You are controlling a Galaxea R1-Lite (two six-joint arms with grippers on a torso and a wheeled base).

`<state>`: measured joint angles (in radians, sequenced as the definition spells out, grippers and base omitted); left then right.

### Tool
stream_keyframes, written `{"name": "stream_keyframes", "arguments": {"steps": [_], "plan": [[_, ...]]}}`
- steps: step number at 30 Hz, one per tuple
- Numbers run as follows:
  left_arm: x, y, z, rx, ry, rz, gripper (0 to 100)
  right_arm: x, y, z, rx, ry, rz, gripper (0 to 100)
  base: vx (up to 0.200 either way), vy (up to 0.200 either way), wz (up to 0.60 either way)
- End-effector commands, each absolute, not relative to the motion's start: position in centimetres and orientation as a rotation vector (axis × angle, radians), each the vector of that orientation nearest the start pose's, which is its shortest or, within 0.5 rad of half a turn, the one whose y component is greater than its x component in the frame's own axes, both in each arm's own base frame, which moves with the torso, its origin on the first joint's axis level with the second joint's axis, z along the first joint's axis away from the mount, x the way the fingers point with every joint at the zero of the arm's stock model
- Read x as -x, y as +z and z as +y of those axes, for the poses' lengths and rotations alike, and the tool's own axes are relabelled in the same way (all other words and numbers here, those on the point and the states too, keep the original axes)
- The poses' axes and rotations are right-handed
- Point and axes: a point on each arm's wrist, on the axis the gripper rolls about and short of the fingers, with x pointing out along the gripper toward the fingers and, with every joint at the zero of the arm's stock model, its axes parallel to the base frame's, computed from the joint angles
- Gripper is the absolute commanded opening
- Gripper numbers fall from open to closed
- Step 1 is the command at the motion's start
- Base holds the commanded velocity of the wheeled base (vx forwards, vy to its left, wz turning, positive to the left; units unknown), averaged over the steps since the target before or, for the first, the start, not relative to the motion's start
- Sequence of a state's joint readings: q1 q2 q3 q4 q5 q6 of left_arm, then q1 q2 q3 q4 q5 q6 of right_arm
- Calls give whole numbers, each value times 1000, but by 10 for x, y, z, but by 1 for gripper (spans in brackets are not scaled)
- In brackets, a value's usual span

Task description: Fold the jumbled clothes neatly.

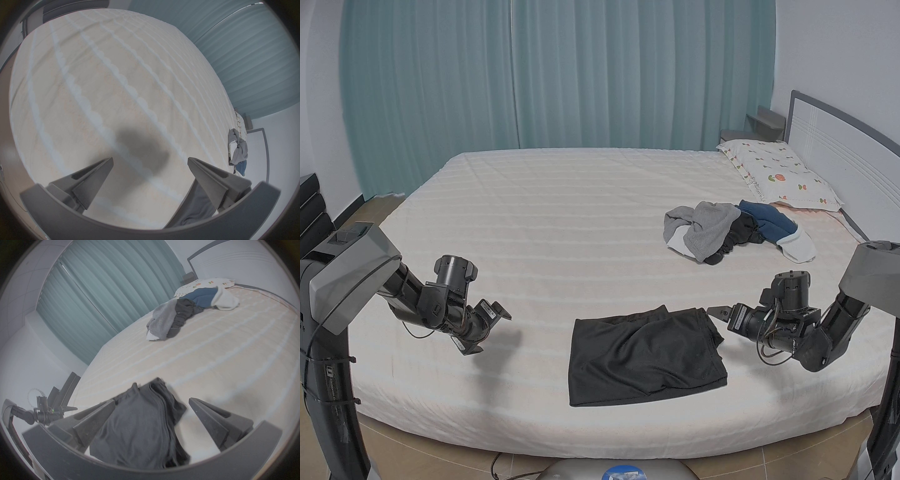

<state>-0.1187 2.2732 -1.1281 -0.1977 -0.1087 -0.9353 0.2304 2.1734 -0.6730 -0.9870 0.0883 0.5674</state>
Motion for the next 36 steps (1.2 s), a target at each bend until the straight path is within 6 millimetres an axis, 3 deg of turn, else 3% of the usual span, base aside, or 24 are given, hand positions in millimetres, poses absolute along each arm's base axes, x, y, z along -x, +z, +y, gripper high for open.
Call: {"name": "stream_keyframes", "arguments": {"steps": [1,7,25,26,36], "plan": [[-392,18,-50,853,249,973,100,-368,10,95,-533,171,614,100,0,0,0],[-391,17,-49,853,243,962,100,-388,7,110,-589,189,660,100,0,0,0],[-390,14,-50,848,227,940,100,-396,-15,115,-535,187,682,100,0,0,0],[-390,14,-50,848,227,940,100,-395,-15,115,-533,187,680,0,0,0,0],[-390,13,-50,848,229,940,100,-398,-14,99,-531,150,666,0,0,0,0]]}}
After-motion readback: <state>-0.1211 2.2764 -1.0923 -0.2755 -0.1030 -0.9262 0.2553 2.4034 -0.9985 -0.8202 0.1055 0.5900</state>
